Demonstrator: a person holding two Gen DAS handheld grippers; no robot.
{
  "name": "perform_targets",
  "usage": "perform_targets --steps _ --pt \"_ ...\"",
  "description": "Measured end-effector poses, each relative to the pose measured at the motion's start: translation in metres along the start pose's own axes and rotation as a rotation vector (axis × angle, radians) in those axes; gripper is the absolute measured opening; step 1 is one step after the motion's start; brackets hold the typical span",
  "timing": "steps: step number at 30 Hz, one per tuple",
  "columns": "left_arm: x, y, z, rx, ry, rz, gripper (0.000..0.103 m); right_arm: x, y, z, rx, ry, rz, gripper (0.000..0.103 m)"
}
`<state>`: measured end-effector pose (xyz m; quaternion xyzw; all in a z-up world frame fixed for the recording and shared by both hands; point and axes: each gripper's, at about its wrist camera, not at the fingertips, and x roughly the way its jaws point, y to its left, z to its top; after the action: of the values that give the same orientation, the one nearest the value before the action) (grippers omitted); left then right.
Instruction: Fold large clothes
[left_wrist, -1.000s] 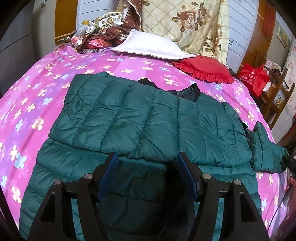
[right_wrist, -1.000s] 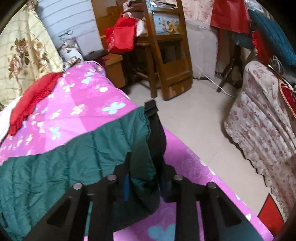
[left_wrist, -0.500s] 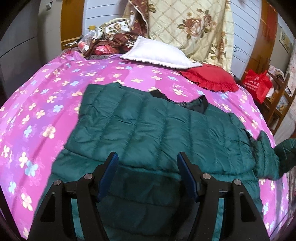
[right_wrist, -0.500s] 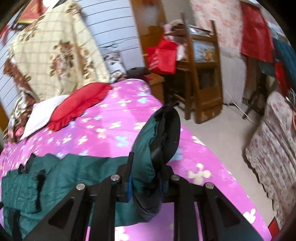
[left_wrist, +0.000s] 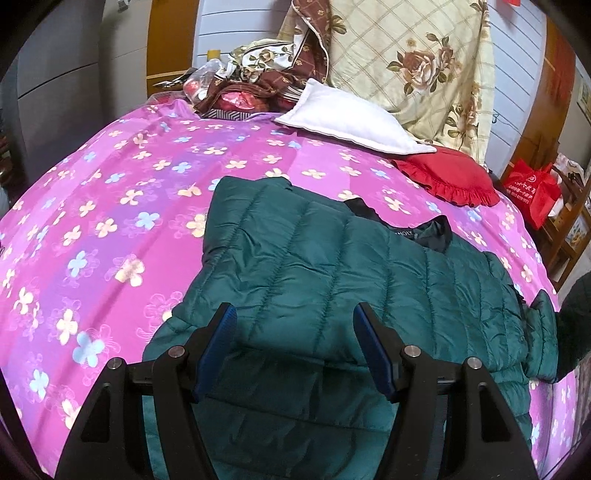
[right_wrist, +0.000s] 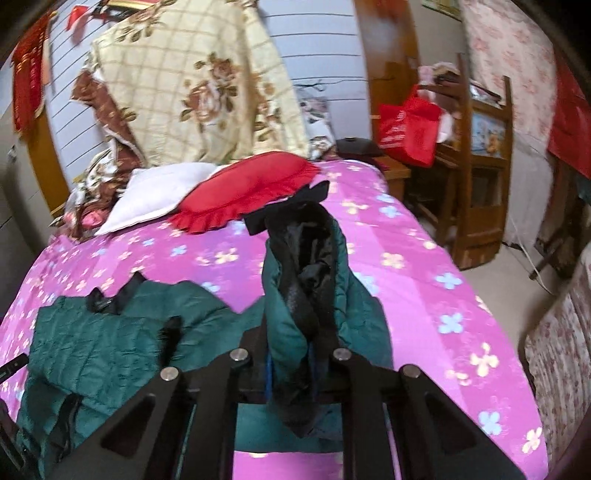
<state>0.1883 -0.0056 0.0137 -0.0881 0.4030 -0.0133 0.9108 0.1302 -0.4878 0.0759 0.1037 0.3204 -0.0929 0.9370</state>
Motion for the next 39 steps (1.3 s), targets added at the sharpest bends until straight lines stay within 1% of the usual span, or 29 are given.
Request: perform_targets --steps 2,11,20,30,37,39 --pt "0.0 0.0 0.0 0.002 0.0 0.0 0.045 0.001 0.008 -0.001 -0.008 0.009 0.024 0.013" --pt "0.001 0.004 0.002 -0.004 0.002 0.003 0.045 0.014 0.071 -0.004 -0.091 0.054 0.088 0.013" --pt "0.006 0.019 0.011 -0.026 -0.004 0.006 0.045 0.031 0.116 -0.014 -0.114 0.105 0.147 0.013" --pt "0.013 0.031 0.012 -0.044 0.004 0.0 0.045 0.049 0.169 -0.017 -0.149 0.155 0.214 0.013" --pt "0.015 0.039 0.014 -0.058 0.003 -0.004 0.045 0.062 0.21 -0.023 -0.153 0.199 0.285 0.013" --pt "0.017 0.041 0.014 -0.059 0.005 -0.005 0.045 0.069 0.227 -0.027 -0.153 0.226 0.317 0.013"
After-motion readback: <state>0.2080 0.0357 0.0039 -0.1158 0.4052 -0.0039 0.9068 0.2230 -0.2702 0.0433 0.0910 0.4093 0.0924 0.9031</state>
